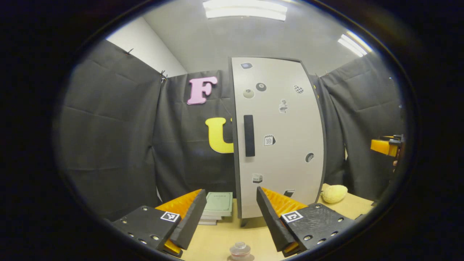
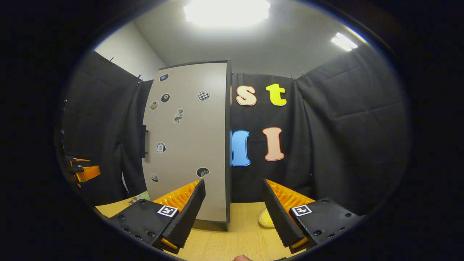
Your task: Open the cabinet door with the right hand, grasp the bottle in the cabinet with the left hand and place it on the coaster, then close the cabinet door with the right hand.
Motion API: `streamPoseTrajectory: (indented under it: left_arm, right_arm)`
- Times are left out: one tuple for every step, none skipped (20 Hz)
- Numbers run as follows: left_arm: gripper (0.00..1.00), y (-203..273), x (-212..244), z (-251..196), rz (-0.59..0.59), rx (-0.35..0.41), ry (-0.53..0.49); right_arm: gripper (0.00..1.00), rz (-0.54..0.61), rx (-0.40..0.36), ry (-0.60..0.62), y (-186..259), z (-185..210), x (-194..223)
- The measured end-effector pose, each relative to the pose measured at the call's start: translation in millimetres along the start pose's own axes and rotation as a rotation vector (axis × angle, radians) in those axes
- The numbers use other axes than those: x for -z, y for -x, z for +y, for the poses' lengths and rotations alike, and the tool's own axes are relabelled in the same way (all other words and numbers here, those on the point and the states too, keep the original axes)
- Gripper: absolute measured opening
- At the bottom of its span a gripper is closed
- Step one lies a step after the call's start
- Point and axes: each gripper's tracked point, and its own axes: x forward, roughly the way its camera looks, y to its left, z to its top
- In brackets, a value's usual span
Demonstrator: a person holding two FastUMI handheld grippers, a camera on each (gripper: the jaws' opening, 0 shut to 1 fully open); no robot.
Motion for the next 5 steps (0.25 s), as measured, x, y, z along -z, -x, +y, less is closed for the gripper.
streamPoseTrajectory:
  left_arm:
    - [0.84,0.5,0.2,2.6,-0.003,0.000,-0.002]
    - [0.84,2.2,-1.4,5.1,-0.008,-0.001,-0.002]
    - [0.84,3.7,-2.5,6.7,-0.012,-0.001,0.000]
    - [0.84,4.4,-3.0,8.0,-0.011,0.000,0.002]
    - [0.84,5.4,-3.6,9.2,-0.010,0.003,0.004]
  right_arm:
    - [0.98,-0.003,-0.002,0.001,1.4,3.4,-1.2]
    - [0.98,-0.004,-0.004,0.002,3.1,6.5,-2.5]
    - [0.98,-0.004,-0.006,0.004,5.6,9.1,-2.9]
    - [0.98,-0.008,-0.007,0.004,8.4,11.3,-4.4]
    - [0.98,-0.013,-0.008,0.003,10.8,12.9,-6.4]
